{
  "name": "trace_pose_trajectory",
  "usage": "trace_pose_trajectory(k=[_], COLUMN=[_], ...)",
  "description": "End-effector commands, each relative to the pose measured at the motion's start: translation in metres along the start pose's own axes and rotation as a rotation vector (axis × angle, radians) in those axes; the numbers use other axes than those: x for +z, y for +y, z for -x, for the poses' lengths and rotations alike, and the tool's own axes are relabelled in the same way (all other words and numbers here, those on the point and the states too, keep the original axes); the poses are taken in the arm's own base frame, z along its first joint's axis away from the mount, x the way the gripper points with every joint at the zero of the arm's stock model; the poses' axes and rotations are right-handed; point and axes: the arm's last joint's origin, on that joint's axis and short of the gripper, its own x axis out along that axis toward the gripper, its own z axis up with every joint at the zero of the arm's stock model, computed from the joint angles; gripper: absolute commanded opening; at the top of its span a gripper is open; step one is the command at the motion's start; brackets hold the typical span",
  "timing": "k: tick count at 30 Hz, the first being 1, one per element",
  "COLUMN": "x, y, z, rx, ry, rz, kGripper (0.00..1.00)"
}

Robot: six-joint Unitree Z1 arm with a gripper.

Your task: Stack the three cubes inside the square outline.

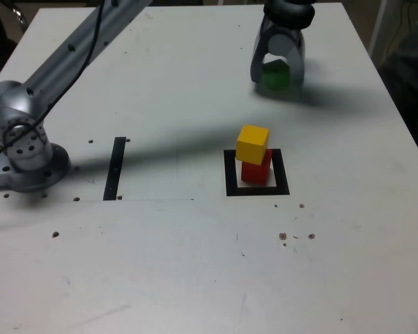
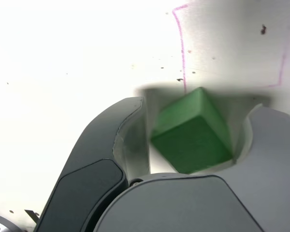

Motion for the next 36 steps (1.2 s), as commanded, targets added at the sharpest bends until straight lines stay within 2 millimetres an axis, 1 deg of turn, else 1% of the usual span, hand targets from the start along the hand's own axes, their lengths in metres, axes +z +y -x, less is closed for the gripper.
trace_pose_trajectory(k=[1,4,6,13,17,23,29,32,36], x=[-0.002,-0.002,-0.002,0.001,0.001,-0.006,-0.015,-0.024,-0.042], y=[0.000,-0.001,-0.002,-0.010,-0.010,-0.013,-0.017,-0.023,-0.036], z=[-0.004,-0.006,-0.007,-0.012,-0.010,0.010,0.027,0.046,0.078], rx=[-0.018,-0.032,-0.045,-0.074,-0.075,-0.072,-0.077,-0.073,-0.065], ry=[0.019,0.022,0.024,0.038,0.029,-0.025,-0.059,-0.095,-0.167], rz=[0.004,0.002,0.000,-0.016,-0.016,-0.009,-0.008,-0.009,-0.015], kGripper=[0.58,0.57,0.55,0.32,0.26,0.16,0.15,0.15,0.15])
